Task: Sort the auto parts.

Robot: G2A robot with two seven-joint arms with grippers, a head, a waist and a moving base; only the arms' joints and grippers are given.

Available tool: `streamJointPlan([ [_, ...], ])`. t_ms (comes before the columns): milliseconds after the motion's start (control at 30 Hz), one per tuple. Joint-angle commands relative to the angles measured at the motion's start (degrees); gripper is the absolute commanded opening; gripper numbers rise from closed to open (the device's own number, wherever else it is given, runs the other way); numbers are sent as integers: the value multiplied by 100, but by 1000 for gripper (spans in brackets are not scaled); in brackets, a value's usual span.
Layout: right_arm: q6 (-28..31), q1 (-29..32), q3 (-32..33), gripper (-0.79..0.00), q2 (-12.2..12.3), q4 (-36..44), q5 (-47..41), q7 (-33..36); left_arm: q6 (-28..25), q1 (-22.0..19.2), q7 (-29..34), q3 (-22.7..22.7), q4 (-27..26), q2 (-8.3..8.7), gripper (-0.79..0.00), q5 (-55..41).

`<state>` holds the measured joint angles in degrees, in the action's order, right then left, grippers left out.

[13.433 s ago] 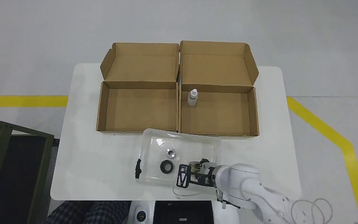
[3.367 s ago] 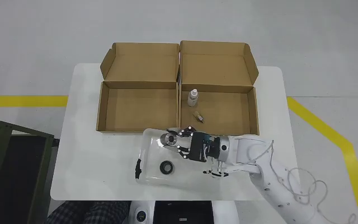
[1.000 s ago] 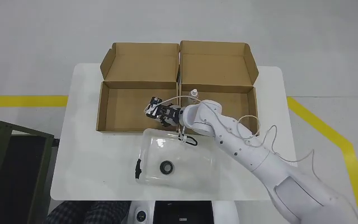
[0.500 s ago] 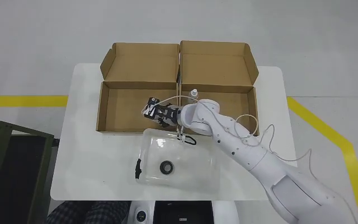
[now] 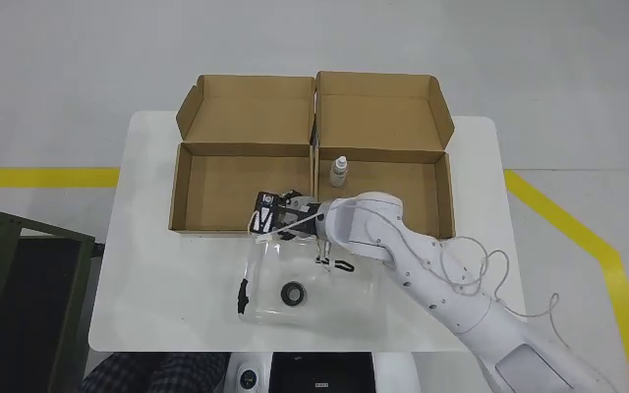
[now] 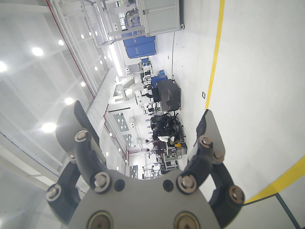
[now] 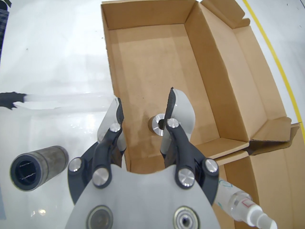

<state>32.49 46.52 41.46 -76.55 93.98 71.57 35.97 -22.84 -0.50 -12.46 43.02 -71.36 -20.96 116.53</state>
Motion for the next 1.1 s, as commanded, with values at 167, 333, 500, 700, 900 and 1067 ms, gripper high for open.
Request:
streamJointPlan([
  [167,373,876,225,-425,219,877,388,-90,0,0,0,0,0,0,0,0],
  [333,639,1459,406,-416,372,1298,675,-214,0,0,0,0,0,0,0,0],
  [500,886,1920,615,-406,504,1547,873,-409,0,0,0,0,0,0,0,0],
  [700,1165,2297,760,-400,623,1734,1094,-529,0,0,0,0,0,0,0,0],
  [900,1360,2486,831,-369,698,1732,1207,-621,0,0,0,0,0,0,0,0],
  [1067,1408,2590,885,-336,747,1742,1297,-669,0,0,0,0,0,0,0,0],
])
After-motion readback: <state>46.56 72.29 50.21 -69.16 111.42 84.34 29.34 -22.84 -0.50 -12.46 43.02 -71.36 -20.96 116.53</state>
